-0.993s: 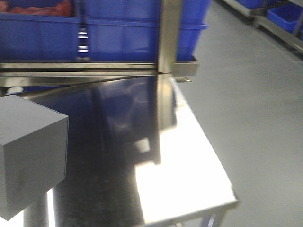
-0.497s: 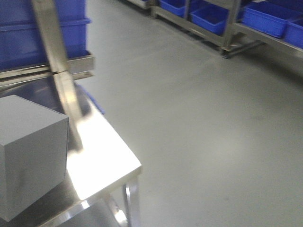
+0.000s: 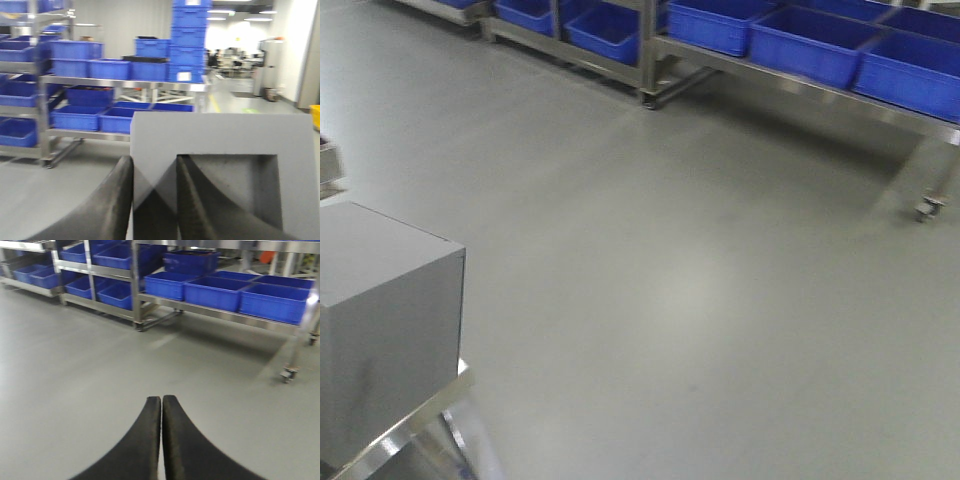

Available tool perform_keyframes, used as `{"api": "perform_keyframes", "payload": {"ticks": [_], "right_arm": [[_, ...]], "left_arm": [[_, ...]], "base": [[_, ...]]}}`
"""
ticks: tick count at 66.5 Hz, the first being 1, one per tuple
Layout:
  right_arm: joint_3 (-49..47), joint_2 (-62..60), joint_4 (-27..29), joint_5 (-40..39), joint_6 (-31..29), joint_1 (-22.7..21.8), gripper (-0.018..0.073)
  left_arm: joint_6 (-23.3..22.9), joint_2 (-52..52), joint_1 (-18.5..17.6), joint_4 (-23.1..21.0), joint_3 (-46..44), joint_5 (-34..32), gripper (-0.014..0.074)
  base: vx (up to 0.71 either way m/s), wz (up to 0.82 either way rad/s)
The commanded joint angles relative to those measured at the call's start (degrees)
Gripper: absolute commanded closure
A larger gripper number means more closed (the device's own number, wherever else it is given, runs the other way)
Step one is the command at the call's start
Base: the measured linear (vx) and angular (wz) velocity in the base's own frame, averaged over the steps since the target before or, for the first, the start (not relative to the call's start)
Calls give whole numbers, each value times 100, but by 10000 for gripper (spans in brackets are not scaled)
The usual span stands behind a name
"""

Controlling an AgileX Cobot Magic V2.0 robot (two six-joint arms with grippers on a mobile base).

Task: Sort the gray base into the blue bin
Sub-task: 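Drive the base away from the table carrying the gray block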

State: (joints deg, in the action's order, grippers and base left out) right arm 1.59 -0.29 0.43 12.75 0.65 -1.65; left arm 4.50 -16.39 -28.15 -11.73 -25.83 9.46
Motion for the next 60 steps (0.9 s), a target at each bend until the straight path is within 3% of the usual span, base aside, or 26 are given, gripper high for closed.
{"api": "perform_keyframes", "payload": {"ticks": [1,60], "right_arm": [[11,103,-43,-415,-65,-14,564],[11,103,-43,-415,-65,-14,564]], "left_arm": [[-52,-37,-16,-85,-161,-582,594],[-52,-37,-16,-85,-161,-582,594]], "base": [[2,-58],[3,-60]]}}
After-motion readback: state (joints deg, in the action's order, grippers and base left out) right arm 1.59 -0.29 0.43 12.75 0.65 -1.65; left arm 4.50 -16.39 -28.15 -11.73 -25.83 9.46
